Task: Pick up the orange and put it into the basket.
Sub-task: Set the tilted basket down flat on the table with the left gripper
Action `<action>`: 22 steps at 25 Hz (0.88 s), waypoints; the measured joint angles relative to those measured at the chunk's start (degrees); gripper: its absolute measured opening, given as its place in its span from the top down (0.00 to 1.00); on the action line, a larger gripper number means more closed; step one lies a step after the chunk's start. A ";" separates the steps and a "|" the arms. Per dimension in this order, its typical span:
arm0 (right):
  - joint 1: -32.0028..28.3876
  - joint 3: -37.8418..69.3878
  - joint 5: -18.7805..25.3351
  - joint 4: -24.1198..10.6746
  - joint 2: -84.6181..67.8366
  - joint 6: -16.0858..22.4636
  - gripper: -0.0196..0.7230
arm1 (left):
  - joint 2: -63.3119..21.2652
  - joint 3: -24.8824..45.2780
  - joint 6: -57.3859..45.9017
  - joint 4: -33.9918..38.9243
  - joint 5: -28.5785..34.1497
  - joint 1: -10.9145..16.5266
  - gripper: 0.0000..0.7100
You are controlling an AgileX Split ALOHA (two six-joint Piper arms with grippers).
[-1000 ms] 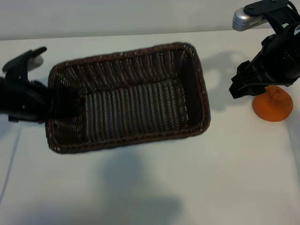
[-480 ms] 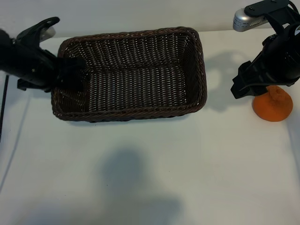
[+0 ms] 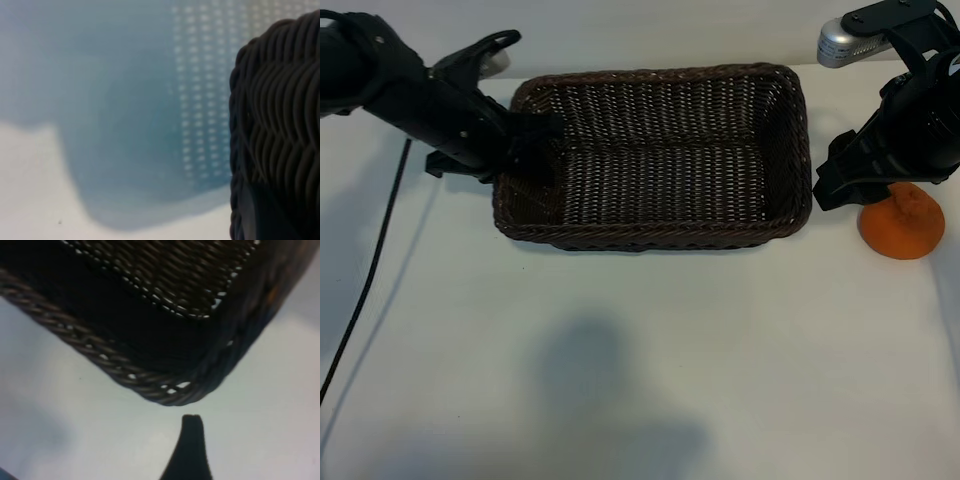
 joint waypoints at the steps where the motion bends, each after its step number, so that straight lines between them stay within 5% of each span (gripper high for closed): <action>1: 0.00 0.00 0.00 0.00 0.00 0.00 0.17 | 0.66 -0.38 -0.14 0.00 -0.18 -0.20 0.79; 22: 0.00 0.00 0.00 -0.11 0.00 0.00 0.17 | 6.62 -1.63 -2.00 1.28 -2.82 -3.01 0.79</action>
